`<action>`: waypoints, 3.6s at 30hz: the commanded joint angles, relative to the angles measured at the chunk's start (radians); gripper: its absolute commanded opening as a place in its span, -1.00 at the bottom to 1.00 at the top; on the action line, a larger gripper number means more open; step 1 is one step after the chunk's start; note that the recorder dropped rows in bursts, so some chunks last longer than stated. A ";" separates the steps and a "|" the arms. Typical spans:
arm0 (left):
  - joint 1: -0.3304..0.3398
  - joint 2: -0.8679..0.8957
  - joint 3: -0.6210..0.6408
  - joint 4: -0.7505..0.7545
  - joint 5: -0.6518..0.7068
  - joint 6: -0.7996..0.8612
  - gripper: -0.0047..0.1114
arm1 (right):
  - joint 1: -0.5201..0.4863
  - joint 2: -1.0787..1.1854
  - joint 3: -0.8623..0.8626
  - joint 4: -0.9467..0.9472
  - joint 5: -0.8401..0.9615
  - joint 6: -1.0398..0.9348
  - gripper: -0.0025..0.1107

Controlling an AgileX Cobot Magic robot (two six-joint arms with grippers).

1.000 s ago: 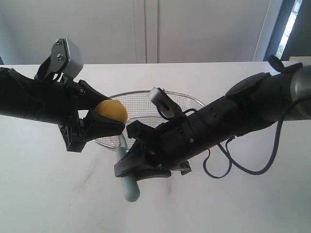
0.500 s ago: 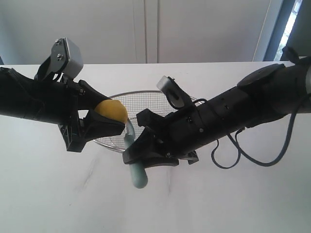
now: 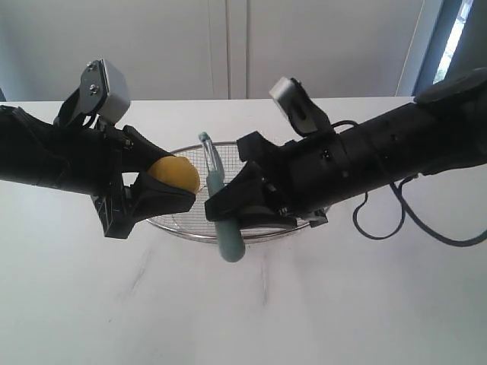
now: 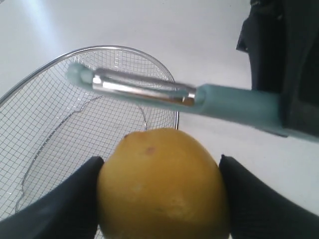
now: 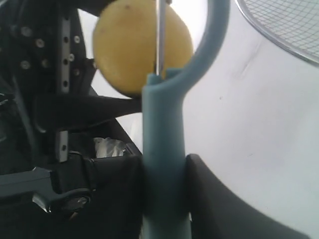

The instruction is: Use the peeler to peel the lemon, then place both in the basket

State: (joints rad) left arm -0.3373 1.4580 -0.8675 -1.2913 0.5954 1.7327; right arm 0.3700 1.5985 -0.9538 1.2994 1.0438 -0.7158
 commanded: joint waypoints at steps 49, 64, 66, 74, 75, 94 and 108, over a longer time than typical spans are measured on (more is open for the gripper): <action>-0.007 -0.014 0.002 -0.027 0.029 0.003 -0.92 | 0.114 0.081 -0.003 -0.240 -0.144 0.138 -0.96; -0.007 -0.014 0.002 -0.027 0.029 0.003 -0.92 | 0.158 0.081 -0.004 -0.147 -0.087 0.112 -0.96; -0.007 -0.014 0.002 -0.027 0.029 0.003 -0.92 | 0.158 0.081 -0.009 -0.145 -0.080 0.110 -0.96; -0.007 -0.014 0.002 -0.027 0.029 0.003 -0.92 | 0.152 0.079 -0.016 -0.148 -0.073 0.110 -0.96; -0.007 -0.014 0.002 -0.027 0.029 0.003 -0.92 | 0.147 0.079 -0.016 -0.148 -0.073 0.110 -0.96; -0.007 -0.014 0.002 -0.027 0.029 0.003 -0.92 | 0.087 0.079 -0.062 -0.144 -0.009 0.110 -0.96; -0.007 -0.014 0.002 -0.027 0.029 0.003 -0.92 | 0.060 0.077 -0.062 -0.144 -0.021 0.110 -0.96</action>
State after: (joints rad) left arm -0.3373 1.4580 -0.8675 -1.2894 0.5974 1.7343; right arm 0.4537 1.6811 -1.0075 1.1440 1.0263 -0.5925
